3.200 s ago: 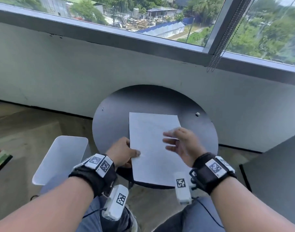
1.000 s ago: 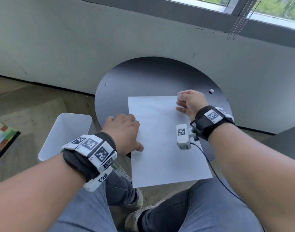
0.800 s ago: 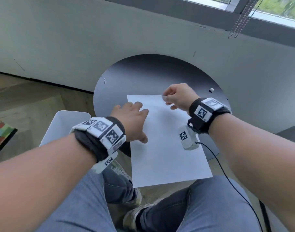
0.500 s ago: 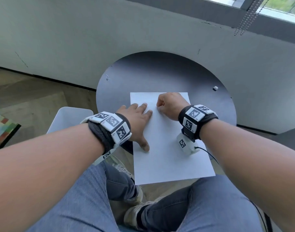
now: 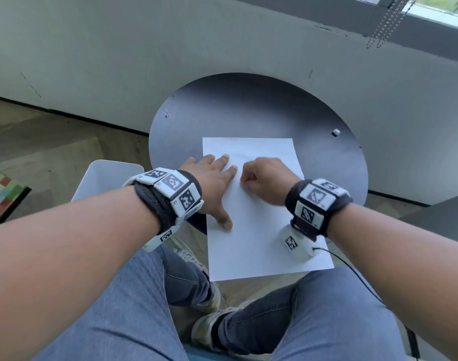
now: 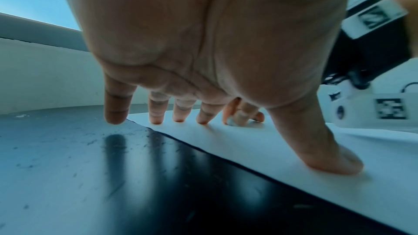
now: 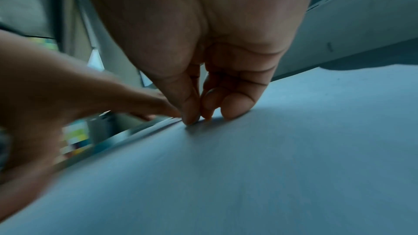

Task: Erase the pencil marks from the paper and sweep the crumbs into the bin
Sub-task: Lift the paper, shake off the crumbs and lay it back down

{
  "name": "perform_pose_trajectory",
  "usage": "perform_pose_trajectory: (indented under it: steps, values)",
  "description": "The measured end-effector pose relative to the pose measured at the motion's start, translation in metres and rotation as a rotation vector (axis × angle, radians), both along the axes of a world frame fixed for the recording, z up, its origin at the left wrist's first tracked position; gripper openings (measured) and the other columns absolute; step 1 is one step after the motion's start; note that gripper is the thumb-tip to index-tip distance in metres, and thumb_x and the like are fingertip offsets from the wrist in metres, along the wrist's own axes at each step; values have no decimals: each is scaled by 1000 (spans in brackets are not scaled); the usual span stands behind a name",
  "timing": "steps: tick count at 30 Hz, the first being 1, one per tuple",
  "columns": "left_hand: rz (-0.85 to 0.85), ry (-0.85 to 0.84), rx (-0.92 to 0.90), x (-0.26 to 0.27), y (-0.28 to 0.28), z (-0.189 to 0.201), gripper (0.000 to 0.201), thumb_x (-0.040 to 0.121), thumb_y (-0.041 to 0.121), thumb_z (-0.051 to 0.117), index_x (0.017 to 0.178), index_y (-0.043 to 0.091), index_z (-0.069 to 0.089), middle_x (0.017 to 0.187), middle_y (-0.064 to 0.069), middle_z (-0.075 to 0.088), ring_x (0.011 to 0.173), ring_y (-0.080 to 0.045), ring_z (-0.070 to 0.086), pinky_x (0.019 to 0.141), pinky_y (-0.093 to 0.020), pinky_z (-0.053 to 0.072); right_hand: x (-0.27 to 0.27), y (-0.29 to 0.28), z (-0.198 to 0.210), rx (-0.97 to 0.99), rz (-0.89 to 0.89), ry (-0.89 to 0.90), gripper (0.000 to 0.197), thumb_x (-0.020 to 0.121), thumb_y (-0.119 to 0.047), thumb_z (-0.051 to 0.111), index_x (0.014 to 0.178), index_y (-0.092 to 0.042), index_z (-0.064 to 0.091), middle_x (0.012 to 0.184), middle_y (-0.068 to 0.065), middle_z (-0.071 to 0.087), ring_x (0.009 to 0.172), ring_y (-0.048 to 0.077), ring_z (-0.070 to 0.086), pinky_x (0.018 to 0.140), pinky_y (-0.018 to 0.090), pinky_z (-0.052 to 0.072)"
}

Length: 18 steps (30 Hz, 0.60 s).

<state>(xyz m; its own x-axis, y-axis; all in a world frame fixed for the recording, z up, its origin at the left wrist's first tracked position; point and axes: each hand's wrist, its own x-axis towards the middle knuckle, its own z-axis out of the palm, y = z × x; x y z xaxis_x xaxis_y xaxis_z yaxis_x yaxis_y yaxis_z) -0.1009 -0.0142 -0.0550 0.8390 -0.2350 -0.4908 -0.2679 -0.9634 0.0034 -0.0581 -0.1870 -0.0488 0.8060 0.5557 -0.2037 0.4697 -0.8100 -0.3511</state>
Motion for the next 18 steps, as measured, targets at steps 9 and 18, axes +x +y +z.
perform_pose_trajectory:
  steps: [9,18]
  values:
    - [26,-2,3,4,-3,0,145,55,91,69,163,25,0,172,-5,-7,157,-31,3,123,-56,19,4,-5,0,0,-54,9,13,91,-17,59,93,-18,71,89,-4,59,89,19,56,73,24,39]
    - [44,39,-3,1,-3,-2,145,58,90,69,163,26,-7,171,-1,-16,158,-28,-5,123,-61,14,-16,-24,-7,-7,-12,26,11,90,-16,55,88,-17,66,93,0,60,89,21,55,73,29,43]
